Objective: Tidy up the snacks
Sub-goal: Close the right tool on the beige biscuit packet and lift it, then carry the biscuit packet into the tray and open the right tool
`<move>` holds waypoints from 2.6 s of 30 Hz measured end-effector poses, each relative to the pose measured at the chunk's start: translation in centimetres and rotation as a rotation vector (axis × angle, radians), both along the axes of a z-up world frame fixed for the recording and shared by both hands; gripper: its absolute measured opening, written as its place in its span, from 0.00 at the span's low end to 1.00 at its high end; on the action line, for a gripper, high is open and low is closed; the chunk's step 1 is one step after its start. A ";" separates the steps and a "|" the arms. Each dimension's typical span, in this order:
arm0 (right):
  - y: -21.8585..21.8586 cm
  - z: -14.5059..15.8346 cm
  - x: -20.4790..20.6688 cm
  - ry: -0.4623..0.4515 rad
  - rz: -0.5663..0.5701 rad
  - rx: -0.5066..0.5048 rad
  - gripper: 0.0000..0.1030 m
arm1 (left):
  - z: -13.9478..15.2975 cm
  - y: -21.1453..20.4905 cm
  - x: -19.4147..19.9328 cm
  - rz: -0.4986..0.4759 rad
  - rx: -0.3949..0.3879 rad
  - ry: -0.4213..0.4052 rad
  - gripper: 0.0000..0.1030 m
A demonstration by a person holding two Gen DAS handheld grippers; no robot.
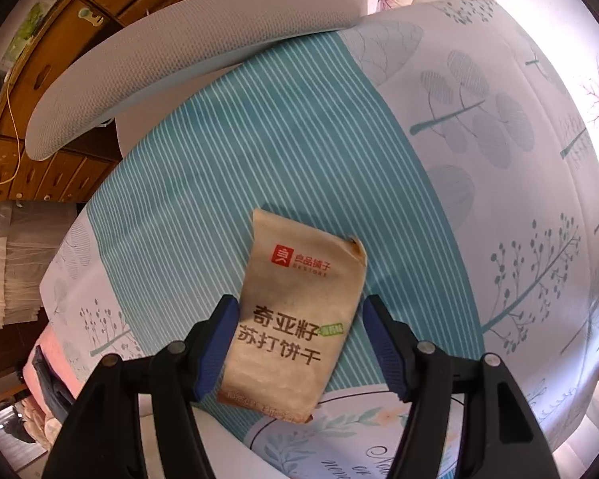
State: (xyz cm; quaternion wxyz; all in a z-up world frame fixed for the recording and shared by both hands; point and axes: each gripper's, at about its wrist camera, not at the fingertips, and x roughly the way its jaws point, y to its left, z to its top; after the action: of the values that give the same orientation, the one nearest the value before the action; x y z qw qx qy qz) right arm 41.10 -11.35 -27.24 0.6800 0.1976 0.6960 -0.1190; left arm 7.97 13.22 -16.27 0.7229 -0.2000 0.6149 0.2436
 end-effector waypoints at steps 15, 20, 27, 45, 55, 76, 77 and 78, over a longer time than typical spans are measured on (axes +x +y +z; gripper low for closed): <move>2.1 0.3 -0.1 -0.019 0.093 -0.032 0.57 | 0.3 0.4 -0.6 0.032 -0.007 -0.001 0.74; 2.1 0.6 -1.3 -0.019 0.116 0.004 0.56 | 0.7 0.6 -0.8 0.039 -0.010 -0.014 0.74; 0.5 0.5 -3.0 0.015 0.126 0.069 0.54 | 2.0 0.3 -0.6 0.009 -0.004 -0.045 0.74; -3.7 4.0 -10.4 -0.004 0.114 0.162 0.53 | 4.8 -0.7 -1.7 -0.083 -0.011 -0.137 0.74; -3.8 9.4 -15.2 -0.108 0.128 0.180 0.53 | 5.2 0.4 -2.1 -0.210 -0.057 -0.161 0.74; 6.0 16.9 -24.9 -0.271 0.220 0.288 0.53 | 6.7 4.1 -1.1 -0.570 -0.128 -0.212 0.74; 6.6 16.9 -25.1 -0.272 0.231 0.292 0.53 | 6.7 4.5 -1.1 -0.572 -0.128 -0.213 0.74; 7.1 16.8 -25.2 -0.273 0.238 0.300 0.53 | 6.8 4.8 -1.1 -0.574 -0.128 -0.213 0.74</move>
State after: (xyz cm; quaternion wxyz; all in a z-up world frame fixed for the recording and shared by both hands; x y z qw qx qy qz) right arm 15.88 -4.23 -10.43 0.7399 0.2273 0.6260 0.0946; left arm 6.85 18.03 -9.52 0.8084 -0.0878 0.5811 -0.0321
